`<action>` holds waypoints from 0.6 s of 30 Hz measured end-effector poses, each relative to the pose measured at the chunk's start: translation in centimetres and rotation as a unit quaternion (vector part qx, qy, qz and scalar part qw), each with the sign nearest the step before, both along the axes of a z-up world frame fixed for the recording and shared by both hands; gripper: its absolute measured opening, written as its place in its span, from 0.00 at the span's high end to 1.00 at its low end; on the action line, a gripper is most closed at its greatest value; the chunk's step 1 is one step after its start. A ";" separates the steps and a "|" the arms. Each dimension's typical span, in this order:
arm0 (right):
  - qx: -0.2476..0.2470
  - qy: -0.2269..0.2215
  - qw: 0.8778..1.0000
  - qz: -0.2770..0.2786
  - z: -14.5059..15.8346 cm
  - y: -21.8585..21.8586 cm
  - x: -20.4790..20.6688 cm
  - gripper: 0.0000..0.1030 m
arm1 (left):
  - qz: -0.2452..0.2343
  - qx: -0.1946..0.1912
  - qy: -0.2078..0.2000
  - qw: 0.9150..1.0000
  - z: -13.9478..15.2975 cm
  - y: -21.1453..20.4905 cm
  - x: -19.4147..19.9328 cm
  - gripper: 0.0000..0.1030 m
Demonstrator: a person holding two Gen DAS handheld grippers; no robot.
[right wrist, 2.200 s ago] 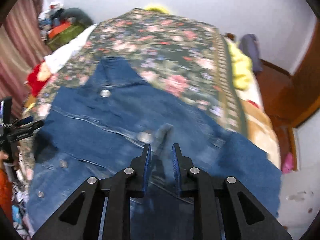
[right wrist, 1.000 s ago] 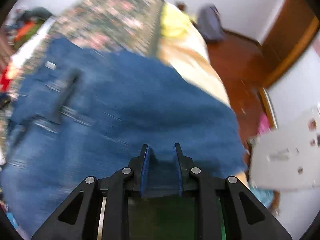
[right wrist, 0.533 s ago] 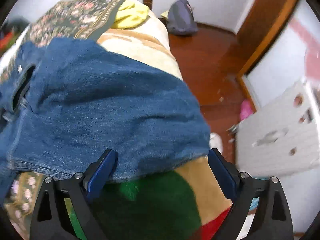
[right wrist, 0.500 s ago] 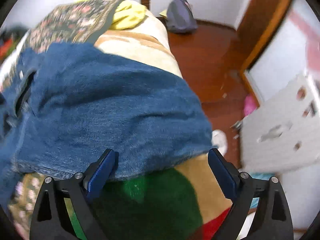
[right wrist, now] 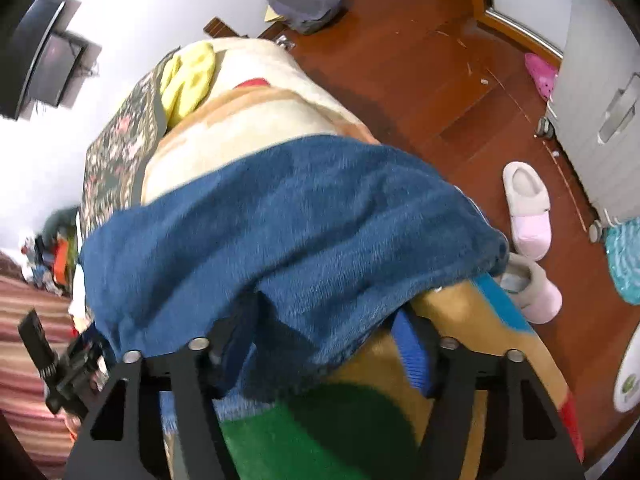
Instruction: Fold large clothes
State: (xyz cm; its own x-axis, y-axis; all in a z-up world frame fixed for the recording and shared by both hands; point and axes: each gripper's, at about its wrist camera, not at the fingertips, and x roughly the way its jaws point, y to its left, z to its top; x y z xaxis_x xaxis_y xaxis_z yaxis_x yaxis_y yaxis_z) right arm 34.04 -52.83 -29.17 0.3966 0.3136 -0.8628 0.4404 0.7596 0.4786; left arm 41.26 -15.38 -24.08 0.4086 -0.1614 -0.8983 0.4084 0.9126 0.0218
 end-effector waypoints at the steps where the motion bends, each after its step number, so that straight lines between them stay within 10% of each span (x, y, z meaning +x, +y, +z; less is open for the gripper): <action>1: 0.002 -0.004 1.000 -0.003 0.1 0.0 0.1 0.56 | 0.000 0.001 -0.006 1.000 0.3 0.0 -0.2 0.18; 6: -0.050 -0.029 0.998 0.010 2.8 1.0 0.9 0.84 | 0.005 -0.002 -0.039 0.999 2.4 1.0 -1.1 0.18; 18: -0.072 -0.213 0.971 0.075 17.7 8.1 2.0 0.92 | 0.066 -0.044 -0.114 0.990 9.7 8.8 -4.1 0.18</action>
